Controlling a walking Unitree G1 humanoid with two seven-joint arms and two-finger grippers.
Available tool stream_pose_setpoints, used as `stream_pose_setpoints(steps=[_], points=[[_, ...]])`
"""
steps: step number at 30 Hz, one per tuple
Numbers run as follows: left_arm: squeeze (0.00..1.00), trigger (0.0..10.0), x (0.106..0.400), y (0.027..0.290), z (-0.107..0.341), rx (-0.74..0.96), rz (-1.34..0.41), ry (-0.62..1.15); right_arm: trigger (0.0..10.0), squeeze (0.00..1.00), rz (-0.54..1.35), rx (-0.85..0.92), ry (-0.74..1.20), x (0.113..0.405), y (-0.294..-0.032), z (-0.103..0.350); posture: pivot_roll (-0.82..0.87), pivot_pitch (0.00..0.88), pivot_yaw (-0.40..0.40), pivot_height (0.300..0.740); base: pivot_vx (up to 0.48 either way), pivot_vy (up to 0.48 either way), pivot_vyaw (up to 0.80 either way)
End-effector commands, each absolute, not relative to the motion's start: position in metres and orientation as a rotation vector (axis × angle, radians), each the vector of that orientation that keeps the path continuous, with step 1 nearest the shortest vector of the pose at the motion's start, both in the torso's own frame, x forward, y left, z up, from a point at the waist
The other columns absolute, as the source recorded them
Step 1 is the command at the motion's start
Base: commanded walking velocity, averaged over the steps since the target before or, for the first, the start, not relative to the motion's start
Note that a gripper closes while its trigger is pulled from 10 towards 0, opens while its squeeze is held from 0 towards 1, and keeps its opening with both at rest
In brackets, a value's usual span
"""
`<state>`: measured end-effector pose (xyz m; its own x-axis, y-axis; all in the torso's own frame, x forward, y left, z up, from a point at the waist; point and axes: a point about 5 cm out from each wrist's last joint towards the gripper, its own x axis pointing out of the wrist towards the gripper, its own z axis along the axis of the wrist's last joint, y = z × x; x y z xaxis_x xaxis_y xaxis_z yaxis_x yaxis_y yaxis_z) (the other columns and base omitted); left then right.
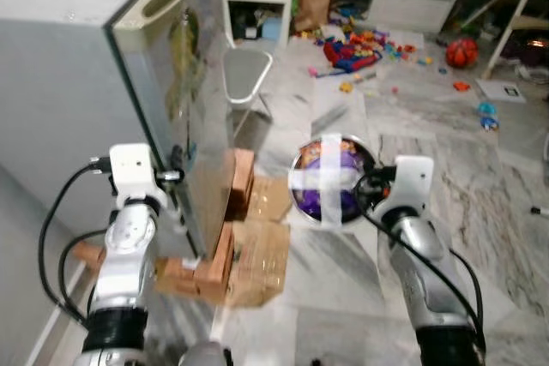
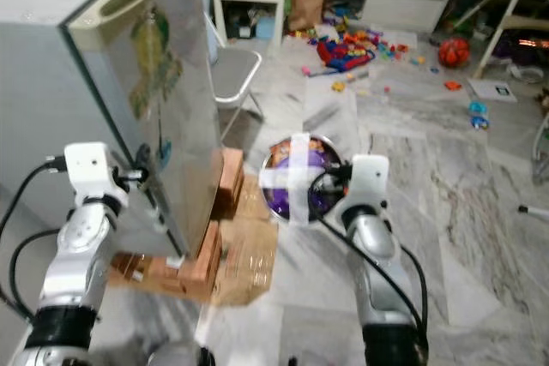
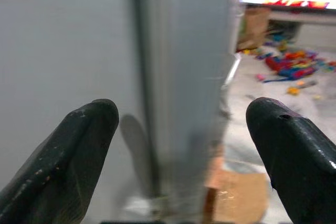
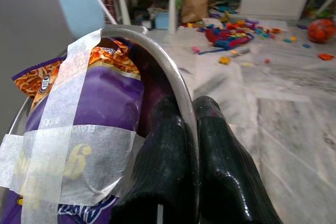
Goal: Restocking fridge
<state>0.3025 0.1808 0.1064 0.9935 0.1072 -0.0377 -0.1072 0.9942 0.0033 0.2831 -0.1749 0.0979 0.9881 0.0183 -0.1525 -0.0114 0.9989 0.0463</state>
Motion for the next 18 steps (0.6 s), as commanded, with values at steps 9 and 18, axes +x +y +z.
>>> stream_pose_setpoints(steps=[9,18], points=[[0.0,10.0,0.309,0.171,0.105,-0.005,0.056,0.039,10.0,0.0,0.004,0.043,0.133,0.281,-0.179,0.105,-0.02,0.0,-0.03,0.74,0.0,0.0,0.0],[0.0,10.0,0.321,0.167,0.106,-0.009,0.044,0.033,10.0,0.0,-0.002,0.036,0.132,0.278,-0.182,0.109,-0.04,0.0,-0.026,0.74,0.0,0.0,0.0]])
